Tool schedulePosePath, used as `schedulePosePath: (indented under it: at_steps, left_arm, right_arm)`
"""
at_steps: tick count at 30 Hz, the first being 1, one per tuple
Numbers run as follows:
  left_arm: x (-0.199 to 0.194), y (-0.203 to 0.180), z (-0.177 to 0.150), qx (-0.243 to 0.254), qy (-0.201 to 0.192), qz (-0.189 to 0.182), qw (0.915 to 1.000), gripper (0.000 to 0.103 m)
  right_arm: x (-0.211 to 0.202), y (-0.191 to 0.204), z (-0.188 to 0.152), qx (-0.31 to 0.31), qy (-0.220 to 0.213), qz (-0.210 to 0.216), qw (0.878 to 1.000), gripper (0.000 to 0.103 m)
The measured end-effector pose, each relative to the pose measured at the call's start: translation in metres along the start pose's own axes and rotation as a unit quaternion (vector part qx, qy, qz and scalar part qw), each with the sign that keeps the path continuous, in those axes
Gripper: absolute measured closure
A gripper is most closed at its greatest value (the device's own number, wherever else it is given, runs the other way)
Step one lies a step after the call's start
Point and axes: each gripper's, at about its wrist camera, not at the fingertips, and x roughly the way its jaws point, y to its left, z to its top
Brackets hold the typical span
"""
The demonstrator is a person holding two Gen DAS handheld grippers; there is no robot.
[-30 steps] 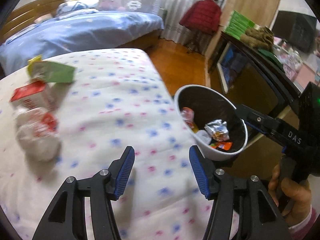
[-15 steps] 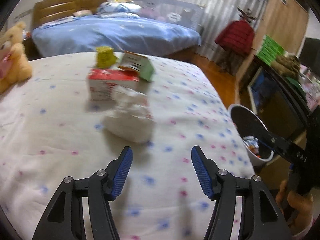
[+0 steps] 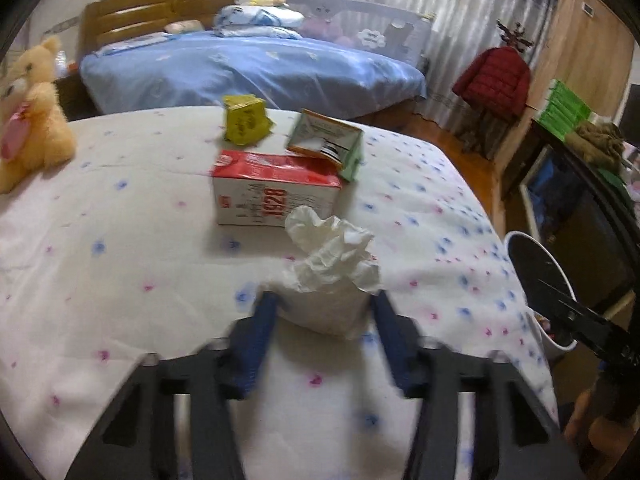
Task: Collect trash
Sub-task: 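Grasp the white crumpled tissue with the left tool while the right tool grasps the red milk carton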
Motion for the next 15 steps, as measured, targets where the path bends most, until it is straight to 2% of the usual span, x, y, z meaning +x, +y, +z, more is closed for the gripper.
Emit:
schedulePosePath:
  at_steps: [2, 7, 15]
  left_arm:
    - [0.001, -0.002, 0.001, 0.012, -0.004, -0.007, 0.9999, 0.088]
    - [-0.005, 0.008, -0.002, 0.017, -0.011, 0.003, 0.9998, 0.089]
    - [-0.028, 0.066, 0.0, -0.035, -0.028, 0.037, 0.9983, 0.089]
  right_arm:
    - [0.006, 0.006, 0.003, -0.004, 0.002, 0.003, 1.0, 0.027]
    - [0.025, 0.022, 0.008, -0.014, 0.01, 0.019, 1.0, 0.027]
    - [0.071, 0.068, 0.015, -0.057, 0.037, 0.061, 0.996, 0.027]
